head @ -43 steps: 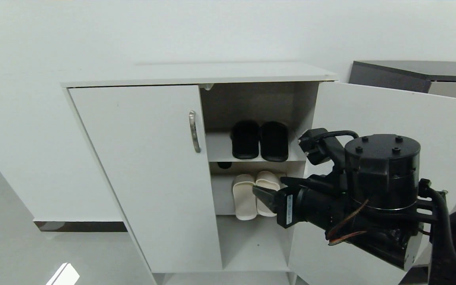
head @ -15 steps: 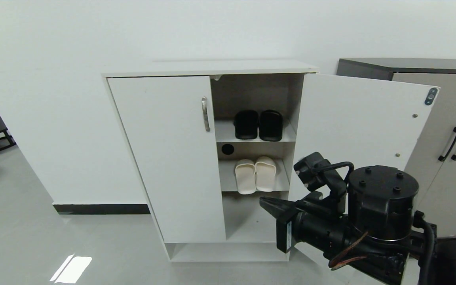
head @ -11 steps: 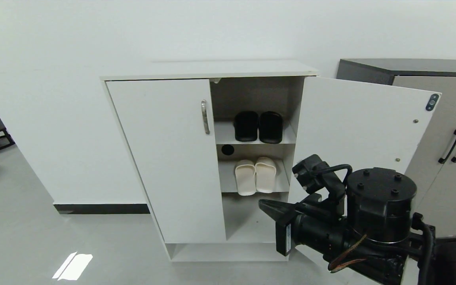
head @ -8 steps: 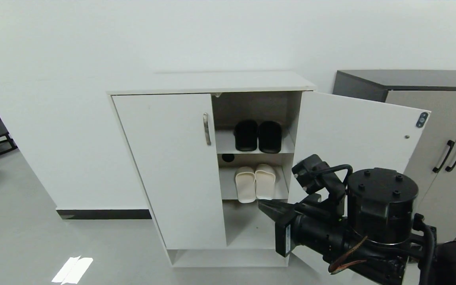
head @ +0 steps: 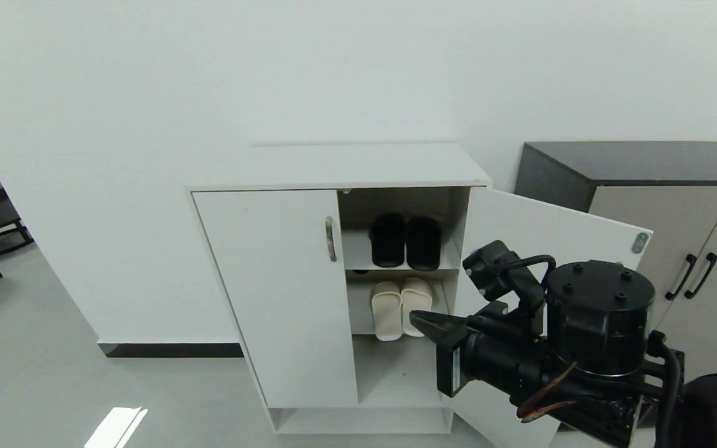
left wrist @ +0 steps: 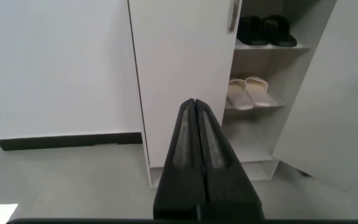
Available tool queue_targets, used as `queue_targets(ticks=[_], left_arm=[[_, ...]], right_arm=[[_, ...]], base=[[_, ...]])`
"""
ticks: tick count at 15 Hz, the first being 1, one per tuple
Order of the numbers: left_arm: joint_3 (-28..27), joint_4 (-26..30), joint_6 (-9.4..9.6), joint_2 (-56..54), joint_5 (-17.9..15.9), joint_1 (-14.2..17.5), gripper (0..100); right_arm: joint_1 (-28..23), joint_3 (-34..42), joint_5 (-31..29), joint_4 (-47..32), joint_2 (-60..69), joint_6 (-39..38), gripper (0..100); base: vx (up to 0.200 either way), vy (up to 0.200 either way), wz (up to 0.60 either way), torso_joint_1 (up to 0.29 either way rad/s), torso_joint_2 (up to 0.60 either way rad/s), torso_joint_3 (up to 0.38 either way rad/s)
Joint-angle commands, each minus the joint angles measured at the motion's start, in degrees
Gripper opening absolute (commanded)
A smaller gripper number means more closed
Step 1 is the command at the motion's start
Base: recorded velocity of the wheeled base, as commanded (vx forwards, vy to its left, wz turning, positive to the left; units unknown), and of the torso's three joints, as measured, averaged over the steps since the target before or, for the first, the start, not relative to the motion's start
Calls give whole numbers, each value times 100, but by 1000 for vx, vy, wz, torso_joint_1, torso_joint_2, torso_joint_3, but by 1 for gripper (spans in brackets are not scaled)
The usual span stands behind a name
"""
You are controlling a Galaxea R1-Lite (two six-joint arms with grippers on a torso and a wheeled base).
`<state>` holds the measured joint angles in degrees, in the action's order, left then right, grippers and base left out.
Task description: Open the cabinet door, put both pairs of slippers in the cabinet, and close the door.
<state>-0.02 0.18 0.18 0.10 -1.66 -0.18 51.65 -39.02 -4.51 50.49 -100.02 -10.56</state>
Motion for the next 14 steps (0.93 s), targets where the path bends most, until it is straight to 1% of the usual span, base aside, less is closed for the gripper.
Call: queue_targets(ticks=[1,7,14], left_arm=[[-6,-1,-1,-1,-1,1,0],[-6,-1,-1,8,-1,1,0],[-6,-1,-1,-1,-1,1,0]], right_arm=[[-15,9,-6,4,-8,1,0],[-50,9,-6,4,-8,-8,0],[-138,9,38,4,-35,-25,0]], base=[[0,0,0,207,-476,-286],[0,0,0,220,-498,-282],[0,0,0,251,-537,-296]])
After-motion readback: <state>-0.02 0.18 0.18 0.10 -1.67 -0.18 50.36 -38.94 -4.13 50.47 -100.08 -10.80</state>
